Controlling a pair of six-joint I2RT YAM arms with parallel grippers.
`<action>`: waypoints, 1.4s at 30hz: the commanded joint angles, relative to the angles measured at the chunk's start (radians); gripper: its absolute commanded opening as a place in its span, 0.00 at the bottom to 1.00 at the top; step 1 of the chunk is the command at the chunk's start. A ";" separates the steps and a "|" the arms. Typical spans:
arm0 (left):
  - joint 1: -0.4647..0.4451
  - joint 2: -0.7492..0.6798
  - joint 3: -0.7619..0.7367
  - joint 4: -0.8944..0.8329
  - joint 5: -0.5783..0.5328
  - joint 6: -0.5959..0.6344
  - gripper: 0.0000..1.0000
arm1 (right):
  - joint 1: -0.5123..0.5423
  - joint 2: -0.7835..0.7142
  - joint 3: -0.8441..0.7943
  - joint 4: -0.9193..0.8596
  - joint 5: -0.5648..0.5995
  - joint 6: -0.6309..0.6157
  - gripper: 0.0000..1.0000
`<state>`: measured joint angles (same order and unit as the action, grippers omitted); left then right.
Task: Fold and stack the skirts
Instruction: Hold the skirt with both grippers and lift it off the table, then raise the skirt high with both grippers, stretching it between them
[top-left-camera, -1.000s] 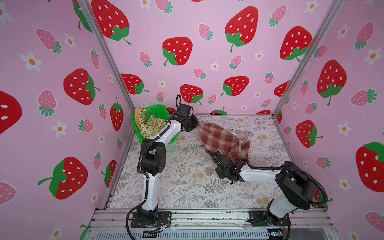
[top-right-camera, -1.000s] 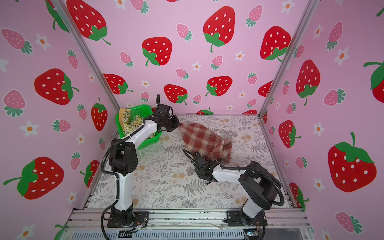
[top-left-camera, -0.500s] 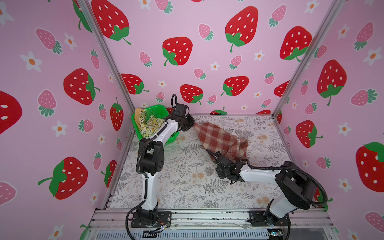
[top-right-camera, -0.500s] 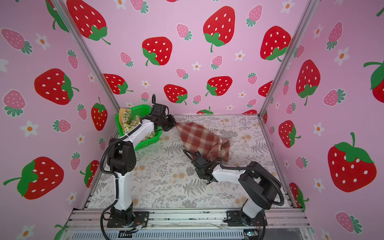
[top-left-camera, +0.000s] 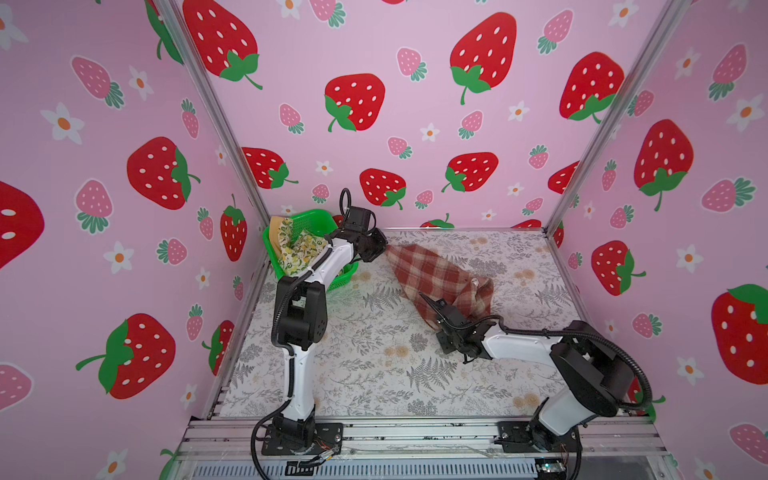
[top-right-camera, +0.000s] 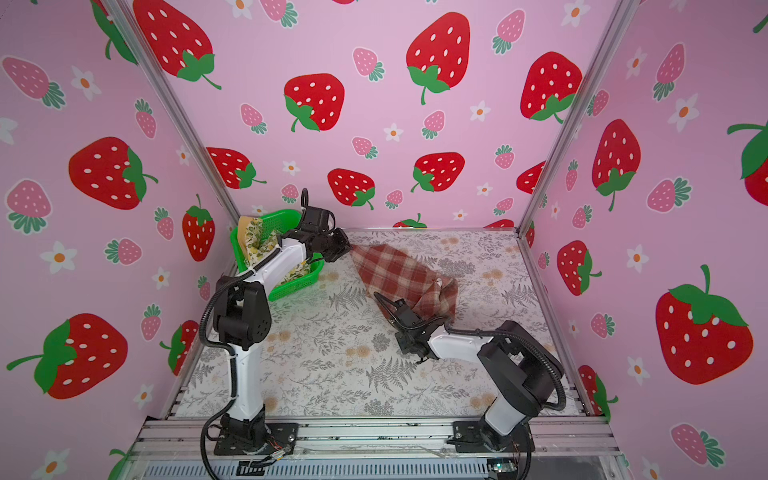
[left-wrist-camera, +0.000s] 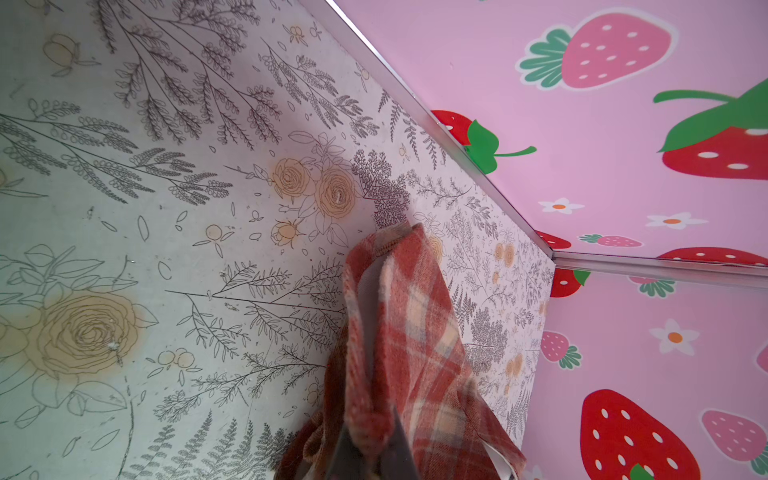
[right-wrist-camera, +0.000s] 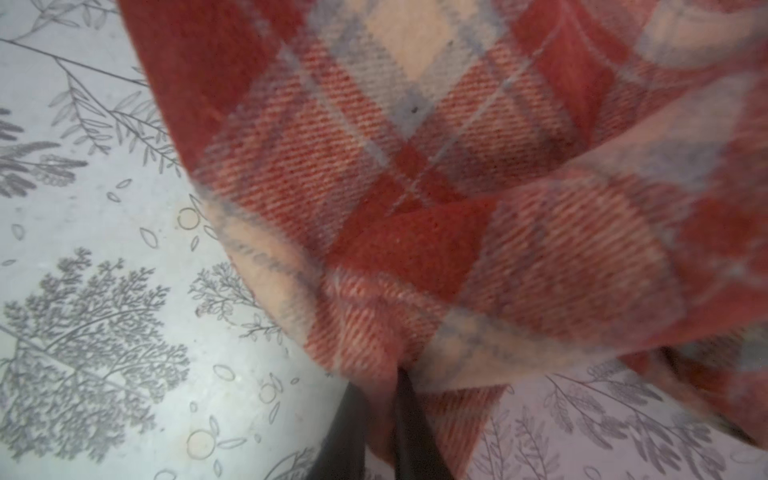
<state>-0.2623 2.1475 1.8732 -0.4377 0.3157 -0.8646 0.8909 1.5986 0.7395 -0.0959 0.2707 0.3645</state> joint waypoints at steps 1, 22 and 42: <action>0.010 -0.059 -0.005 -0.007 0.001 0.003 0.00 | 0.000 -0.050 0.014 -0.110 -0.096 -0.020 0.12; 0.038 -0.581 -0.286 0.007 -0.049 0.041 0.00 | -0.234 -0.342 0.415 -0.367 -0.763 -0.129 0.00; 0.004 0.024 0.868 -0.159 0.047 -0.045 0.00 | -0.630 0.218 1.586 -0.755 -0.584 -0.144 0.00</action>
<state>-0.2687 2.2635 2.7010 -0.6628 0.3683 -0.8631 0.2588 1.8023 2.1418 -0.7288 -0.3801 0.2577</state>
